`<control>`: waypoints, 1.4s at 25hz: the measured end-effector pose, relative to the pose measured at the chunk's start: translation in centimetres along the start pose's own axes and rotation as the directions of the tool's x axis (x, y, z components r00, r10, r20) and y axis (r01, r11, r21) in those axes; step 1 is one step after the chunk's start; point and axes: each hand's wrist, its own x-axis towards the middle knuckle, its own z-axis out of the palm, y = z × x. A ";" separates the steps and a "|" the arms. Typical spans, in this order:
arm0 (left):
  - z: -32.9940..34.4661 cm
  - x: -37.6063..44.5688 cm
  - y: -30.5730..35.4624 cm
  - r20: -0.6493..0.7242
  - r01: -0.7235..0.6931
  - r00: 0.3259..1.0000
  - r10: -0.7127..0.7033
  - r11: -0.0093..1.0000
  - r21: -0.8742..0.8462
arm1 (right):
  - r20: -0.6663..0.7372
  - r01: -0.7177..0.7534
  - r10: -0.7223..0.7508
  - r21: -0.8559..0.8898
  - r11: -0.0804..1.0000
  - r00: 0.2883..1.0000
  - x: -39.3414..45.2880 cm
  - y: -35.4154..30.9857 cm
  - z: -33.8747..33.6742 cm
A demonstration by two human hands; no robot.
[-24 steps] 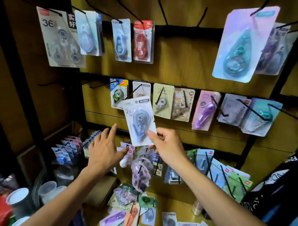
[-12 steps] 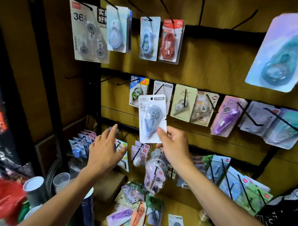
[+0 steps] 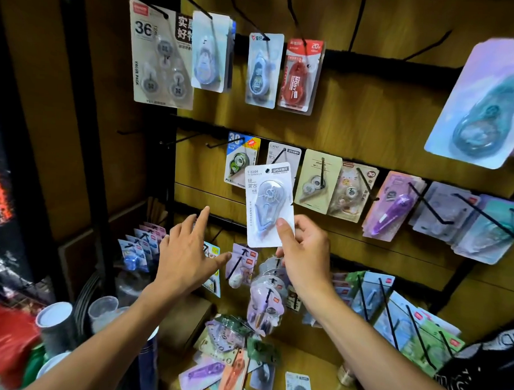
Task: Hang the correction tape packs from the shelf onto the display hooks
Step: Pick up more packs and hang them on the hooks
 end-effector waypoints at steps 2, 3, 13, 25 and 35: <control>-0.1 0.0 0.3 0.009 -0.014 1.000 0.014 1.000 0.000 | -0.011 0.010 -0.010 -0.004 1.000 1.000 0.2 -0.4 0.3; -0.2 0.0 0.5 0.014 -0.015 1.000 0.016 1.000 -0.004 | -0.019 0.011 -0.011 -0.002 1.000 1.000 0.3 -0.5 0.4; -0.5 -0.3 0.6 0.039 -0.022 0.999 0.022 1.000 0.005 | -0.034 0.016 -0.018 -0.041 0.999 0.999 -0.5 -0.5 -0.3; -0.1 -0.5 0.0 0.049 -0.010 0.999 0.010 1.000 0.007 | 0.015 0.068 -0.068 -0.058 0.996 0.998 -2.3 0.3 -1.0; 0.3 0.1 -0.6 0.048 -0.016 0.999 0.015 1.000 0.013 | -0.012 -0.081 0.082 0.064 0.995 0.997 -0.3 -2.1 0.4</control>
